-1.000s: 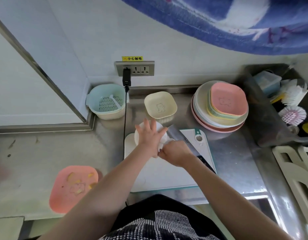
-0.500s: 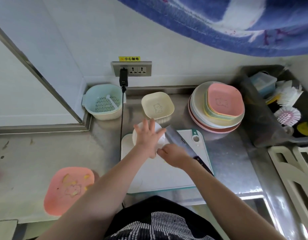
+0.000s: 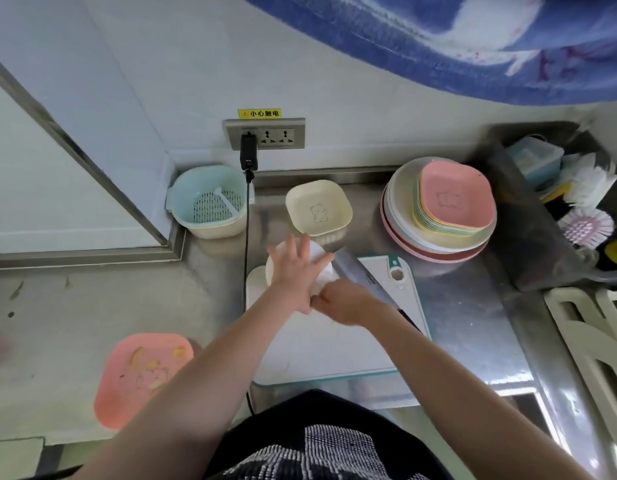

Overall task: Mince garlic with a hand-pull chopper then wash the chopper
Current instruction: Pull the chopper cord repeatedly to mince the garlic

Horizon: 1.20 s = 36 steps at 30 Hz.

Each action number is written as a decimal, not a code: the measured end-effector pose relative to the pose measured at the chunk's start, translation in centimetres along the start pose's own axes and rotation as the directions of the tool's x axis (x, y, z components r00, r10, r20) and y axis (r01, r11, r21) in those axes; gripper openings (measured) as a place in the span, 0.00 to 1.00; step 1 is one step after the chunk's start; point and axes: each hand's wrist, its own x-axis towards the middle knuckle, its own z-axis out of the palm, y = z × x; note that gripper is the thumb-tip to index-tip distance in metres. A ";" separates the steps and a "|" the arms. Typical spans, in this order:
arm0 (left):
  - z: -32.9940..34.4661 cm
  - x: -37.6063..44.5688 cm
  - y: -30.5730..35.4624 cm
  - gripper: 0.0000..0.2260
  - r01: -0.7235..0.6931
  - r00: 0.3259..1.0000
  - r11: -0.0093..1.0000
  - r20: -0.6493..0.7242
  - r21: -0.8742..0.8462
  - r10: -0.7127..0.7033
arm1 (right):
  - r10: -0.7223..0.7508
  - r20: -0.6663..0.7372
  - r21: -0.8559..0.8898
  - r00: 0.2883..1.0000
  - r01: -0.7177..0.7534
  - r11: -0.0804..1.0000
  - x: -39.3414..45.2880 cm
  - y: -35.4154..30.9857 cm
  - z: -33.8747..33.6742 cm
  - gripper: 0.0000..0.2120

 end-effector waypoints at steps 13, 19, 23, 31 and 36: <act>0.2 0.0 0.3 0.47 -0.004 0.999 0.999 -0.040 0.044 0.005 | 0.028 -0.114 -0.308 0.993 -0.062 0.949 -0.2 2.6 -0.6 0.18; 0.0 0.0 0.7 0.46 -0.001 0.999 0.999 -0.035 0.041 0.003 | 0.119 -0.188 -0.236 0.975 -0.163 0.958 0.6 3.0 0.1 0.18; 0.3 0.3 0.6 0.48 0.005 0.999 1.000 -0.038 0.005 -0.005 | 0.416 -0.122 -0.276 0.901 -0.433 0.858 -1.4 8.6 -0.8 0.17; 0.2 0.6 0.1 0.48 0.022 1.000 0.998 -0.001 -0.062 -0.022 | -0.106 -0.094 -0.273 0.990 0.076 0.959 0.0 0.4 -0.3 0.22; 0.6 0.4 0.2 0.48 0.023 0.999 0.984 0.041 -0.177 -0.016 | 0.133 -0.131 -0.238 0.982 -0.161 0.958 0.0 3.2 -1.2 0.14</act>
